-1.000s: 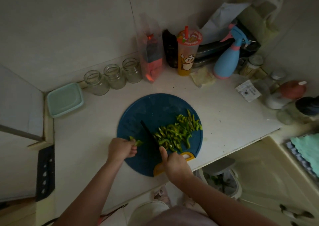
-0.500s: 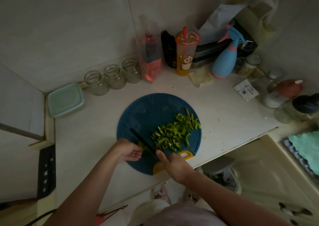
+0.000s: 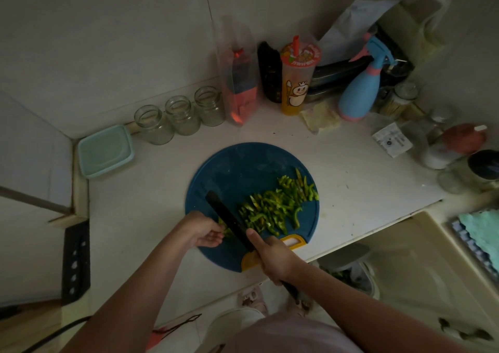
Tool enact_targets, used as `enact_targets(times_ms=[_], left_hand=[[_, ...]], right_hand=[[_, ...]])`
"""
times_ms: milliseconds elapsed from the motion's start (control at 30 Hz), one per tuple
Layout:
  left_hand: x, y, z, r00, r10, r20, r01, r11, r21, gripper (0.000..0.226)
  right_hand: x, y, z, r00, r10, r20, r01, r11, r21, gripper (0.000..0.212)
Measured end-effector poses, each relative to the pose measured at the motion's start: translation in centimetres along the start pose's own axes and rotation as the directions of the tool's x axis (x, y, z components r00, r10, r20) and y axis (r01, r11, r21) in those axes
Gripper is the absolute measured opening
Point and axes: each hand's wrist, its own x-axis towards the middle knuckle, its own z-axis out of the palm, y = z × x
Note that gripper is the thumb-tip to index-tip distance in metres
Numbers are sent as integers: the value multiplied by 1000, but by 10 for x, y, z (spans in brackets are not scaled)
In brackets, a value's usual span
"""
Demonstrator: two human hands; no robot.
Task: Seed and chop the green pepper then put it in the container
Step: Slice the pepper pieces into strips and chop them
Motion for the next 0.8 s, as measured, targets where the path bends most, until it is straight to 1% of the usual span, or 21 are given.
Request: enact_targets(times_ms=[33, 200, 300, 433, 533, 667, 733, 800], left_hand=[[0, 0, 0, 1000, -2, 4, 2, 1000, 0, 16], [1, 2, -1, 1000, -10, 17, 10, 1000, 0, 15], [1, 3, -1, 1000, -18, 23, 18, 1000, 5, 15], [2, 5, -2, 999, -23, 23, 22, 1000, 4, 15], [1, 5, -2, 999, -24, 25, 24, 1000, 13, 16], [1, 5, -2, 1000, -19, 11, 19, 1000, 18, 15], [0, 5, -2, 1000, -17, 8, 17, 1000, 23, 15], [-1, 6, -1, 1000, -19, 11, 18, 999, 29, 16]], right_hand=[[0, 0, 0, 1000, 3, 7, -3, 1000, 6, 55], [3, 0, 0, 1000, 9, 25, -9, 1000, 22, 50], [4, 1, 0, 999, -24, 33, 25, 1000, -15, 48], [4, 1, 0, 998, -50, 24, 50, 999, -18, 50], [3, -2, -1, 997, -80, -12, 79, 993, -89, 55], [0, 0, 1, 999, -36, 9, 36, 999, -11, 47], [3, 1, 3, 1000, -12, 7, 12, 1000, 10, 51], [5, 2, 4, 1000, -6, 10, 6, 1000, 7, 66]])
